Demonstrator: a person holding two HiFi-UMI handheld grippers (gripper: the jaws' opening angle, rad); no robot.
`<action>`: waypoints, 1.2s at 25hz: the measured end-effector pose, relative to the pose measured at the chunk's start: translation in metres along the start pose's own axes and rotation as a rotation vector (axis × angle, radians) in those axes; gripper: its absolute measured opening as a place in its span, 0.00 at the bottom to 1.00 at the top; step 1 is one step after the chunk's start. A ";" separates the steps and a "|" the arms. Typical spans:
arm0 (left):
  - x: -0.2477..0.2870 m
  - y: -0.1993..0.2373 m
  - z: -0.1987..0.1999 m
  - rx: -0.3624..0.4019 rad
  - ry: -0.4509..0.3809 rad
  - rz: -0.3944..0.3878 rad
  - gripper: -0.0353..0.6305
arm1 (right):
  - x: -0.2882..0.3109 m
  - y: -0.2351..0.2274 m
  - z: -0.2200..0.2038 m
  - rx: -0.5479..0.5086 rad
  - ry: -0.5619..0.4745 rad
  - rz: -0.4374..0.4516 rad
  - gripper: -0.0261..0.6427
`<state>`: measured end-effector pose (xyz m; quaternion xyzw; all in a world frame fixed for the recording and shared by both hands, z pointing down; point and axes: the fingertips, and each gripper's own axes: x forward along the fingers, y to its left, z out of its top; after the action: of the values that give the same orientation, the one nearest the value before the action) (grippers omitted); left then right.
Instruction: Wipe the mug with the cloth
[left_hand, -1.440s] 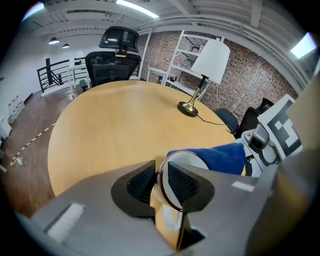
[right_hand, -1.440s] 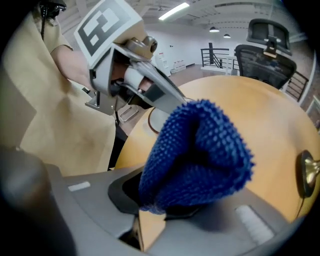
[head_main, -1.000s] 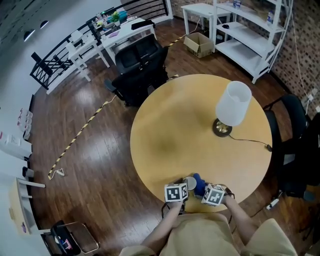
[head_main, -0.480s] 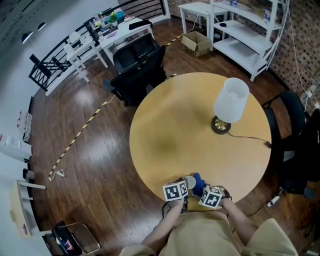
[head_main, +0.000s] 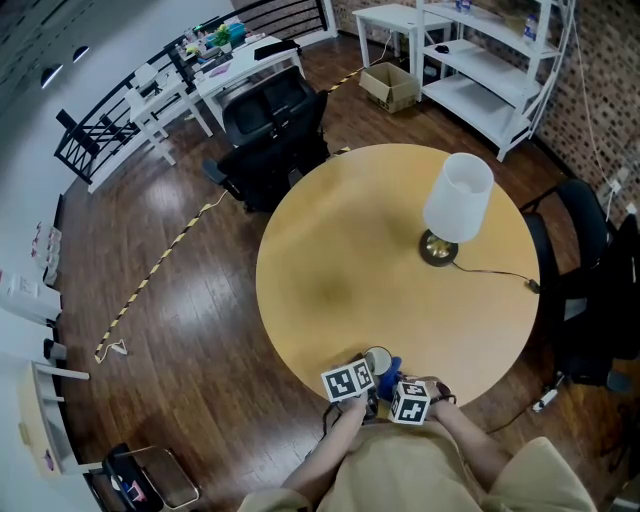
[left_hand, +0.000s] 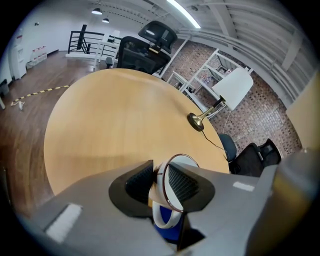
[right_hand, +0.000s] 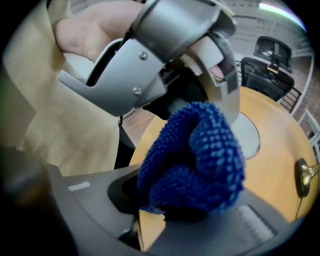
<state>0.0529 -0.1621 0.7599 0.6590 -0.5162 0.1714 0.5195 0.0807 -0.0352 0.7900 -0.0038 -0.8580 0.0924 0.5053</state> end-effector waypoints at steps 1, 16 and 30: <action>0.000 0.000 0.000 0.007 0.000 0.002 0.16 | 0.002 0.003 0.001 -0.027 0.010 0.005 0.14; 0.003 -0.011 0.010 0.217 -0.049 -0.067 0.17 | -0.010 0.013 -0.003 -0.110 -0.045 0.129 0.14; -0.050 -0.013 -0.029 0.339 -0.034 -0.277 0.38 | -0.157 -0.127 0.002 0.385 -0.359 -0.034 0.14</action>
<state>0.0532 -0.1129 0.7271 0.8043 -0.3932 0.1720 0.4110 0.1673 -0.1765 0.6738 0.1235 -0.9004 0.2448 0.3379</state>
